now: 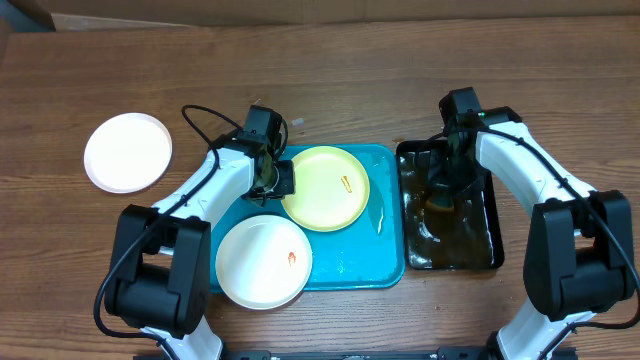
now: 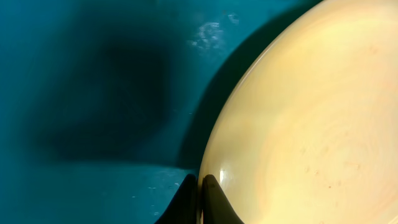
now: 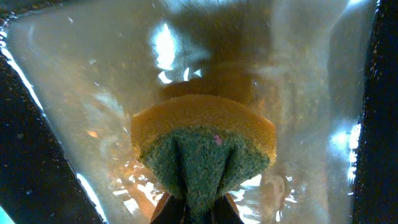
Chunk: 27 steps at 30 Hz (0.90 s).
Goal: Clean dirty plates on tray and stack at the side
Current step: 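Grasp the sponge in the water tray with the right gripper and lift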
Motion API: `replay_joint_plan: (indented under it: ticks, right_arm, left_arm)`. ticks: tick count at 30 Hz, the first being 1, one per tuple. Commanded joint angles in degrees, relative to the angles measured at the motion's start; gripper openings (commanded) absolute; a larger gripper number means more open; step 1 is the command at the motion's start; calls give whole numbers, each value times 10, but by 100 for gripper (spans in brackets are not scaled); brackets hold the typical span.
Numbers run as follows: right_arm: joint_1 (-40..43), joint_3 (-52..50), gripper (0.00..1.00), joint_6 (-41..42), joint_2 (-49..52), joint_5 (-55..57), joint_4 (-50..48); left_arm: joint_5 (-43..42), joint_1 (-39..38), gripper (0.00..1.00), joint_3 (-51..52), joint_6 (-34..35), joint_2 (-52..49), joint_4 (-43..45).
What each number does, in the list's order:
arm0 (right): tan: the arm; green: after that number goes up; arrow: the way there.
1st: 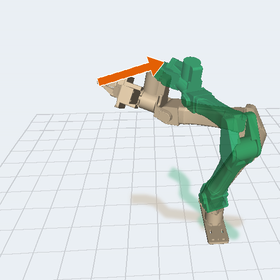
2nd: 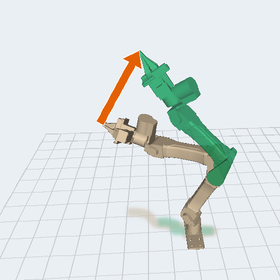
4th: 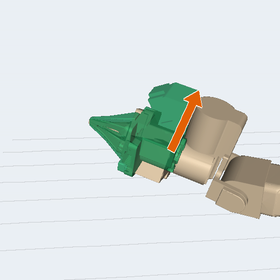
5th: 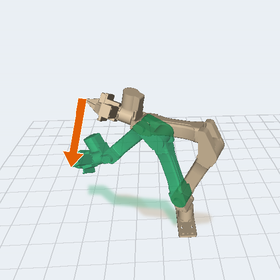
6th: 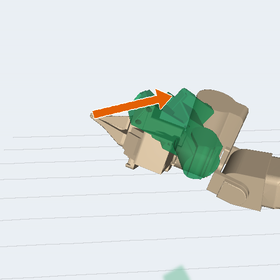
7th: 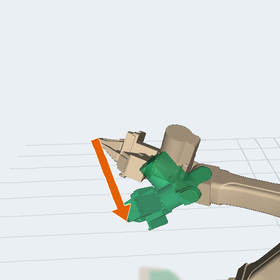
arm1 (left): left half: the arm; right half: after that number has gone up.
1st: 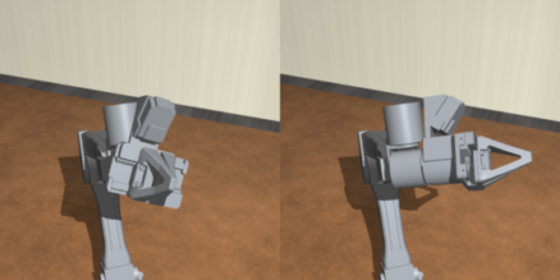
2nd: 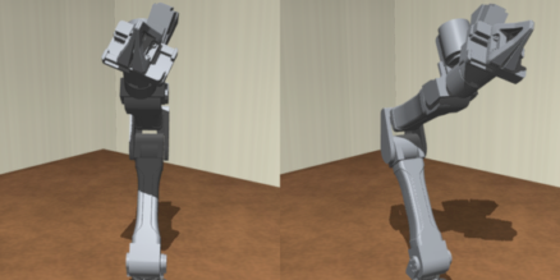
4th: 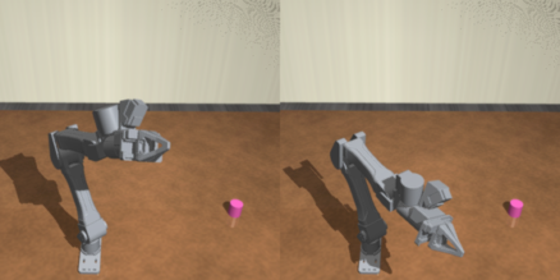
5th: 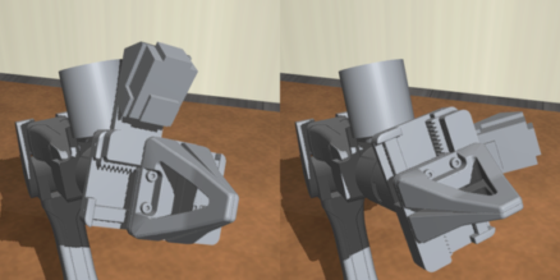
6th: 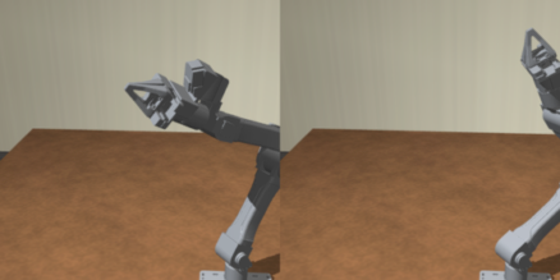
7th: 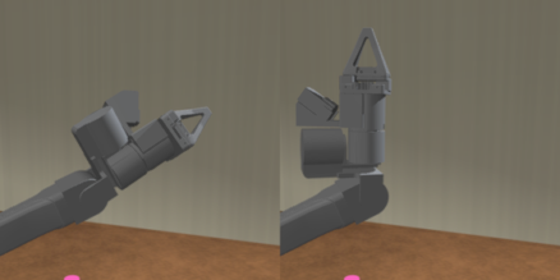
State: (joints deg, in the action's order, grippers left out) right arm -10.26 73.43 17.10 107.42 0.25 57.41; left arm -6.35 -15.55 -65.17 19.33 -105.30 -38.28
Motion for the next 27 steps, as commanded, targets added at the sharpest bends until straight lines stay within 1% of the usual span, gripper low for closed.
replay_joint_plan:
  ticks: [1, 4, 5, 6, 8, 9, 12, 14, 15, 18, 20, 21, 22, 27]
  right_arm:
    - [-1, 13, 4, -9, -7, 1, 0]
    - [-1, 17, 4, -21, -7, 1, 4]
    - [-1, 22, 4, -26, -7, 1, 10]
    - [-1, 35, 4, -26, -7, 2, 24]
    - [-1, 65, 4, -26, -7, 1, 52]
    - [-1, 94, 4, -26, -7, 1, 82]
    - [-2, 121, 4, -26, -7, 1, 119]
    - [-2, 122, 4, -26, -7, 1, 135]
    - [-2, 122, 4, -26, -7, 1, 142]
    - [-6, 121, 4, -26, -7, 1, 158]
    - [-9, 121, 4, -38, -7, 1, 160]
    - [-9, 121, 4, -41, -7, 2, 160]
    - [-9, 122, 4, -41, -7, 1, 165]
    - [-5, 144, 4, -41, -7, 1, 188]
  left_arm:
    - [-8, -11, 8, 3, -10, -3, 12]
    - [-8, -11, 9, 3, -10, -3, 24]
    - [-8, -11, 7, 3, -10, -3, 25]
    - [-7, -11, 4, 3, -10, -3, 27]
    - [-7, -11, 4, 3, -9, -3, 32]
    - [-8, -11, 4, 3, -9, -3, 35]
    - [-8, -12, 4, 3, -16, -3, 35]
    - [-7, -12, 13, 3, -26, -3, 35]
    - [-7, -12, 15, 3, -31, -3, 38]
    - [-7, -12, 18, 3, -31, -3, 47]
    - [-8, -12, 13, 3, -31, -3, 53]
    - [-8, -12, 10, 3, -35, -3, 55]
    - [-7, -12, 4, 3, -43, -3, 57]
    - [-8, -17, 4, 3, -56, -3, 56]
